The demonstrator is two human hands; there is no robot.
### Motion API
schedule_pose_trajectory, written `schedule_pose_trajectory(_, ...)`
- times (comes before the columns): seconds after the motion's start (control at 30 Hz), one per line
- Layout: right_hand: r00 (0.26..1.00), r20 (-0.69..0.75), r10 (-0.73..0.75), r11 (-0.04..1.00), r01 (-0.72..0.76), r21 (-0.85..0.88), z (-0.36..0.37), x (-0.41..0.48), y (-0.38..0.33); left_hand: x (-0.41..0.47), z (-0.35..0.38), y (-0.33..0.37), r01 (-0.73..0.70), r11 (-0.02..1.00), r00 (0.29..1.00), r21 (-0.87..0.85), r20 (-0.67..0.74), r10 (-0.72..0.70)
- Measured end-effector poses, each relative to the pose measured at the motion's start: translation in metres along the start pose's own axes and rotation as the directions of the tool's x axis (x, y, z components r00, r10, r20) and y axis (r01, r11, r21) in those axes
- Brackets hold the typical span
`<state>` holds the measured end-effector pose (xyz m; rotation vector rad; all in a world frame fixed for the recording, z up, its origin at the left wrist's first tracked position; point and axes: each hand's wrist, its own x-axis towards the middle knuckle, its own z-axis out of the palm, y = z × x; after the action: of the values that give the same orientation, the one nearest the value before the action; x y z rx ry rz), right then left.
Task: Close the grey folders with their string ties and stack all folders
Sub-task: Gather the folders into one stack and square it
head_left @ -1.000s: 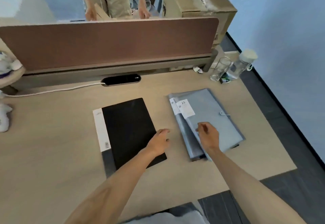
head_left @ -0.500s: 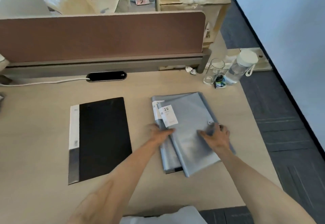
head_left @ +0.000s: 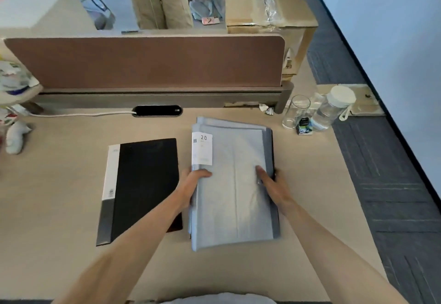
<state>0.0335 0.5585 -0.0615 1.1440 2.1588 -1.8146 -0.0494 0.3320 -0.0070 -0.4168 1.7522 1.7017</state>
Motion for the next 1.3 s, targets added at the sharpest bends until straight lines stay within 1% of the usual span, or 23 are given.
schedule_pose_trajectory(0.07, 0.997, 0.075, -0.029, 0.999, 0.026, 0.045, 0.030, -0.007, -0.018, -0.006, -0.037, 0.006, -0.046, 0.999, 0.999, -0.030, -0.012, 0.045)
schedule_pose_trajectory(0.17, 0.983, 0.156, -0.091, 0.995, 0.083, 0.055, 0.087, -0.014, -0.042, -0.010, -0.100, 0.007, -0.068, 0.994, 0.992, -0.090, -0.115, 0.057)
schedule_pose_trajectory(0.2, 0.977, 0.192, -0.095, 0.995, 0.090, 0.037, 0.109, -0.017, -0.049, -0.010, -0.123, 0.004, -0.088, 0.993, 0.980, -0.075, -0.183, 0.073)
schedule_pose_trajectory(0.27, 0.967, 0.241, -0.086, 0.996, 0.090, -0.006, 0.154, -0.023, -0.063, -0.005, -0.167, 0.000, -0.097, 0.995, 0.936, 0.009, -0.339, 0.094)
schedule_pose_trajectory(0.33, 0.966, 0.248, -0.073, 0.995, 0.089, -0.053, 0.194, -0.024, -0.071, 0.000, -0.200, -0.001, -0.082, 0.996, 0.900, 0.033, -0.426, 0.088)
schedule_pose_trajectory(0.37, 0.968, 0.244, -0.052, 0.993, 0.076, -0.089, 0.214, -0.023, -0.071, 0.004, -0.214, -0.002, -0.082, 0.996, 0.894, 0.024, -0.440, 0.084)
schedule_pose_trajectory(0.43, 0.979, 0.204, -0.014, 0.984, 0.050, -0.171, 0.246, -0.018, -0.069, 0.018, -0.236, -0.003, -0.052, 0.998, 0.905, 0.039, -0.422, 0.064)
schedule_pose_trajectory(0.5, 0.986, 0.161, 0.052, 0.947, 0.003, -0.320, 0.265, -0.010, -0.057, 0.032, -0.251, -0.009, 0.003, 0.989, 0.918, 0.148, -0.394, 0.056)
schedule_pose_trajectory(0.53, 0.985, 0.144, 0.094, 0.908, -0.026, -0.419, 0.273, -0.006, -0.049, 0.041, -0.258, -0.014, 0.031, 0.974, 0.920, 0.222, -0.388, 0.059)
schedule_pose_trajectory(0.57, 0.987, 0.114, 0.116, 0.878, -0.048, -0.477, 0.279, -0.006, -0.045, 0.047, -0.263, -0.018, 0.061, 0.956, 0.923, 0.287, -0.381, 0.056)
schedule_pose_trajectory(0.6, 0.988, 0.087, 0.126, 0.864, -0.067, -0.499, 0.284, -0.008, -0.042, 0.051, -0.267, -0.021, 0.084, 0.944, 0.925, 0.319, -0.376, 0.044)
schedule_pose_trajectory(0.7, 0.996, 0.020, 0.086, 0.873, -0.066, -0.482, 0.294, -0.015, -0.040, 0.052, -0.273, -0.024, 0.125, 0.960, 0.945, 0.250, -0.325, -0.039)
schedule_pose_trajectory(0.77, 0.998, 0.028, 0.048, 0.868, -0.028, -0.496, 0.297, -0.020, -0.038, 0.052, -0.272, -0.026, 0.126, 0.966, 0.947, 0.226, -0.318, -0.049)
schedule_pose_trajectory(0.8, 0.999, 0.018, 0.039, 0.873, -0.026, -0.487, 0.299, -0.024, -0.038, 0.053, -0.273, -0.025, 0.118, 0.970, 0.950, 0.212, -0.308, -0.048)
schedule_pose_trajectory(0.9, 0.999, 0.015, 0.031, 0.884, -0.021, -0.467, 0.298, -0.030, -0.034, 0.050, -0.276, -0.021, 0.155, 0.984, 0.954, 0.091, -0.272, -0.125)
schedule_pose_trajectory(1.0, 1.000, 0.010, 0.022, 0.890, -0.015, -0.455, 0.284, -0.037, -0.032, 0.040, -0.267, -0.030, 0.179, 0.983, 0.961, 0.052, -0.223, -0.163)
schedule_pose_trajectory(1.1, 0.998, 0.031, 0.052, 0.904, -0.034, -0.426, 0.255, -0.039, -0.019, 0.024, -0.245, -0.028, 0.115, 0.990, 0.966, 0.085, -0.241, -0.091)
schedule_pose_trajectory(1.17, 0.997, 0.054, 0.053, 0.936, -0.030, -0.350, 0.232, -0.042, -0.013, 0.015, -0.231, -0.020, 0.020, 0.992, 0.974, 0.122, -0.227, 0.008)
schedule_pose_trajectory(1.23, 0.996, 0.077, 0.037, 0.983, -0.022, -0.185, 0.213, -0.049, -0.019, 0.005, -0.217, -0.009, -0.088, 0.985, 0.978, 0.149, -0.176, 0.114)
schedule_pose_trajectory(1.3, 0.996, 0.086, -0.021, 0.999, 0.017, 0.046, 0.195, -0.055, -0.035, -0.010, -0.201, 0.002, -0.203, 0.968, 0.966, 0.149, -0.129, 0.223)
